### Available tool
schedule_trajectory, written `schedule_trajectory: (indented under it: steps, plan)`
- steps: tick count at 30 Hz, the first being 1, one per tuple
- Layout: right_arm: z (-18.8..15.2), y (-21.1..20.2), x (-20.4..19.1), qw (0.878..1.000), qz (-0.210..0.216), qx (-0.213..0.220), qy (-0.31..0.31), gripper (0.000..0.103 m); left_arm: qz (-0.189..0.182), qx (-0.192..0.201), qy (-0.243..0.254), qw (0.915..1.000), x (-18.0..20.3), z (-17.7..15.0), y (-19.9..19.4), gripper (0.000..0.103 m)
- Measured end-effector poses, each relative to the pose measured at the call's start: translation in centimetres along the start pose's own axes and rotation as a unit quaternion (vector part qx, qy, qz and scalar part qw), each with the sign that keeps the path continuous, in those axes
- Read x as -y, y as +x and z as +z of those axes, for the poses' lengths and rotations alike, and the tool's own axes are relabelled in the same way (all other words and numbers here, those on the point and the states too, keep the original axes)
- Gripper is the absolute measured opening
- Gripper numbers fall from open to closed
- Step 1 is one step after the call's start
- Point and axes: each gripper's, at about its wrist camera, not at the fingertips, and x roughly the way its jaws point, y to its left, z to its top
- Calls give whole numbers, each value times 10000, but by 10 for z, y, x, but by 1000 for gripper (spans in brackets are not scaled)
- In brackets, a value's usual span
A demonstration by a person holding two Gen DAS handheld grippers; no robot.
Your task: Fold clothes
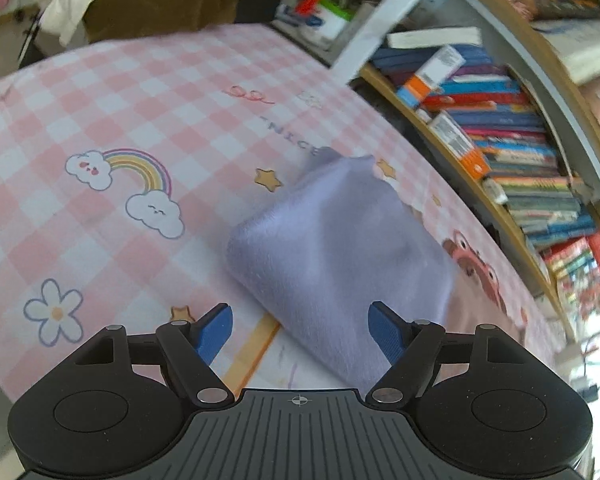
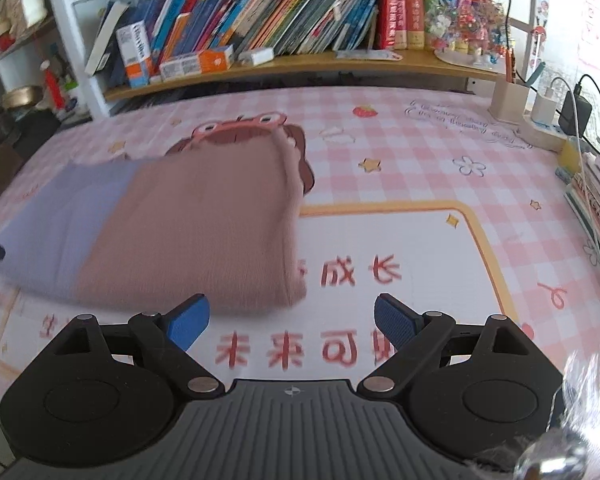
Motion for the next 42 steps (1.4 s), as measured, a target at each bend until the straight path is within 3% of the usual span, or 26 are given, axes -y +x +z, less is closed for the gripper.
schedule_trajectory:
  steps: [5, 10, 14, 19, 26, 28, 31, 32, 37, 41, 42]
  plan:
    - [17, 10, 9, 9985, 7, 2, 552, 81, 12, -142, -465, 9988, -9, 18, 16, 75]
    - [27, 28, 16, 9935, -47, -227, 1113, 52, -159, -229, -812, 9963, -15, 28, 26, 74]
    - [26, 44, 16, 9896, -24, -487, 1357, 38, -256, -216, -1100, 9934, -19, 34, 31, 73]
    - [28, 56, 10, 9887, 58, -623, 1366, 25, -326, -162, -1356, 9901, -23, 40, 38, 56]
    - [32, 67, -4, 9898, 158, -741, 1203, 16, -285, -44, -1256, 9917, -24, 50, 42, 14]
    - [34, 69, -7, 9901, 192, -761, 1164, 15, -595, 488, -313, 9965, 2, 55, 21, 13]
    - [35, 73, -18, 9902, 310, -806, 1094, 15, -1009, 841, 803, 9881, 33, 58, 3, 14]
    - [36, 74, -23, 9908, 337, -811, 1034, 15, -1014, 846, 885, 9873, 35, 60, 3, 15]
    - [38, 79, -40, 9941, 284, -754, 733, 15, -628, 522, 127, 9966, 2, 68, 25, 18]
    - [38, 81, -38, 9936, 305, -748, 794, 15, -521, 171, -484, 9973, -27, 64, 45, 30]
    - [38, 81, -39, 9936, 298, -746, 797, 15, -514, 71, -588, 9969, -31, 63, 50, 37]
